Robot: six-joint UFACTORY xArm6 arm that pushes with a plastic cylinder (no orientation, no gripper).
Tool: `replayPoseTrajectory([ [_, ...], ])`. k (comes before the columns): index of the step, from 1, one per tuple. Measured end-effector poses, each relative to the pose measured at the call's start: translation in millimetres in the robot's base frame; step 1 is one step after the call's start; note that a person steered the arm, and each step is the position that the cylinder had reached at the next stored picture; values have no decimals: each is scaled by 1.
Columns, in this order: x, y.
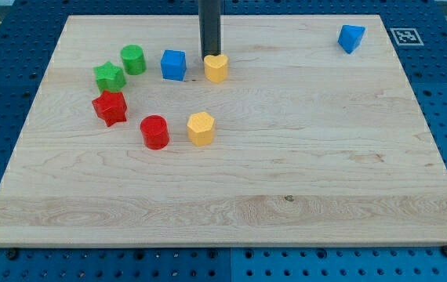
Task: Place the blue triangle right of the yellow hexagon
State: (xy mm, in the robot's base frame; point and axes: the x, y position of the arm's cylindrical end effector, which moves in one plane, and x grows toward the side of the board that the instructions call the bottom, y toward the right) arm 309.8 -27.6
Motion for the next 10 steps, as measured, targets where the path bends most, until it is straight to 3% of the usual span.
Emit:
replayPoseTrajectory([
  [2, 10, 0],
  [4, -113, 61],
  [7, -109, 230],
  [9, -42, 232],
  [10, -49, 247],
])
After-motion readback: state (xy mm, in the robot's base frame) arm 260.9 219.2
